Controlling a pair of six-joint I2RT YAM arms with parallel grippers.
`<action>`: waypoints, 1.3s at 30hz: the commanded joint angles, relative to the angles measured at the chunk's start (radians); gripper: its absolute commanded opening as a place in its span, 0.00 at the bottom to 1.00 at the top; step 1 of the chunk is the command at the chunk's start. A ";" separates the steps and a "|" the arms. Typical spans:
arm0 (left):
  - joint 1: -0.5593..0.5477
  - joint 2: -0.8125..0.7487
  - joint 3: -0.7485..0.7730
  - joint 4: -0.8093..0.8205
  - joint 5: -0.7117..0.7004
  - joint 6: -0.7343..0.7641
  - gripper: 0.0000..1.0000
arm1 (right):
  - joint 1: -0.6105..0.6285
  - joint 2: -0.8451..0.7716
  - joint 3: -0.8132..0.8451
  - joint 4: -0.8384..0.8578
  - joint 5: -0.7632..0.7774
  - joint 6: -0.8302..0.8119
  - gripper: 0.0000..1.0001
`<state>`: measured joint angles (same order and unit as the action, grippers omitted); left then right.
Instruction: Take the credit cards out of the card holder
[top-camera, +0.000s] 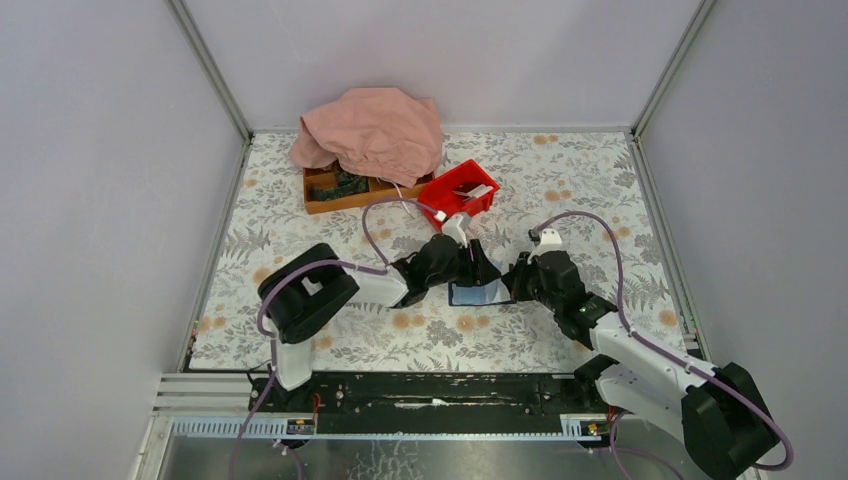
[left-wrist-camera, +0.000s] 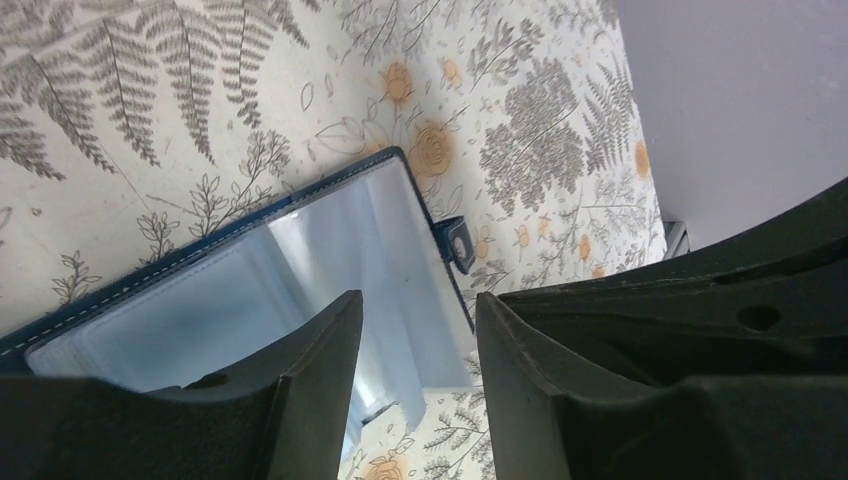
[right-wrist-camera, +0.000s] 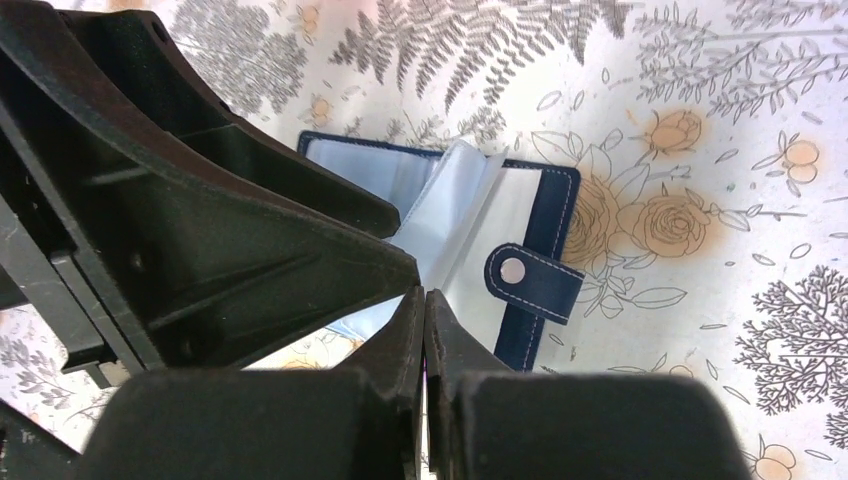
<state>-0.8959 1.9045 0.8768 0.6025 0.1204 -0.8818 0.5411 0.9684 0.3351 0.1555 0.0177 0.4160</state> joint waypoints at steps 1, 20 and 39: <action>-0.007 -0.097 -0.005 0.021 -0.007 0.055 0.54 | -0.003 -0.070 -0.001 0.060 0.022 -0.011 0.01; -0.005 -0.259 -0.224 -0.105 -0.253 0.125 0.55 | -0.003 0.095 0.044 0.051 -0.016 -0.010 0.01; -0.005 -0.175 -0.194 -0.037 -0.193 0.091 0.55 | -0.003 0.120 0.045 0.045 0.008 -0.008 0.01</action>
<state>-0.8970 1.7214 0.6594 0.4931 -0.0853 -0.7795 0.5411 1.0805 0.3393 0.1757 0.0105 0.4122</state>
